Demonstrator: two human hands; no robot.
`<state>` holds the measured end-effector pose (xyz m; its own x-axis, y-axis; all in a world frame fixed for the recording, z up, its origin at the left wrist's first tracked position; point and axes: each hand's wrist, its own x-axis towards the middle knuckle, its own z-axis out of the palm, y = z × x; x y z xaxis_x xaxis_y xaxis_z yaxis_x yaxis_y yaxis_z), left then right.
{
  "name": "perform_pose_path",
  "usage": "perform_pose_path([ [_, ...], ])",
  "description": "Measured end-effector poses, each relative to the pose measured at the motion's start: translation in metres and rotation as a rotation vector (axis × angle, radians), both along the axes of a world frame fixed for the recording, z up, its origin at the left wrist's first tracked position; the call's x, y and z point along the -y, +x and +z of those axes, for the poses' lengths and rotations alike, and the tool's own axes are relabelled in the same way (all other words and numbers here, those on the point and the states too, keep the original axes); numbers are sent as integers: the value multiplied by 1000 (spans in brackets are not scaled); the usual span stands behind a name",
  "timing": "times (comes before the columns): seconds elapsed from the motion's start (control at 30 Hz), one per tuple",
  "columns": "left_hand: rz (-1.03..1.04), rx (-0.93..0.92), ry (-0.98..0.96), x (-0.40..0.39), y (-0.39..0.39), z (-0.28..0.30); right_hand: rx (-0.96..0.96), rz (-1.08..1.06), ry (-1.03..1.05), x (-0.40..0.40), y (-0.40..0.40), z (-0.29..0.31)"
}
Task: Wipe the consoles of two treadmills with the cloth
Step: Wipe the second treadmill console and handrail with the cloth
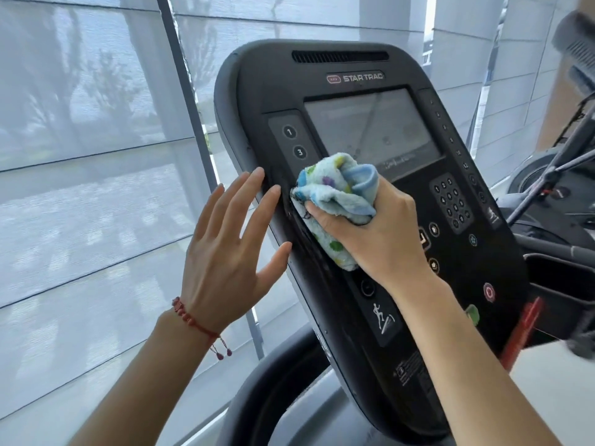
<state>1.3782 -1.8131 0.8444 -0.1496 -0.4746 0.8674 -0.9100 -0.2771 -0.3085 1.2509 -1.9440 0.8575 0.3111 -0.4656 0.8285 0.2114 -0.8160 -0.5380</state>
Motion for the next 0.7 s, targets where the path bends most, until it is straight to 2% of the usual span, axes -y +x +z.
perform_pose_path([
  [0.23,-15,33,55,-1,-14,-12,18,-17,77,-12,-27,-46],
  [0.33,-30,75,85,3,-21,-14,29,7,68,-7,-28,-48],
  [0.43,-37,106,107,6,-26,-14,71,28,176,12,-26,-42],
  [0.6,-45,127,155,12,-32,-14,129,-149,369,76,-28,-28],
  [0.7,-45,135,183,14,-38,-19,105,-216,384,98,-29,-25],
])
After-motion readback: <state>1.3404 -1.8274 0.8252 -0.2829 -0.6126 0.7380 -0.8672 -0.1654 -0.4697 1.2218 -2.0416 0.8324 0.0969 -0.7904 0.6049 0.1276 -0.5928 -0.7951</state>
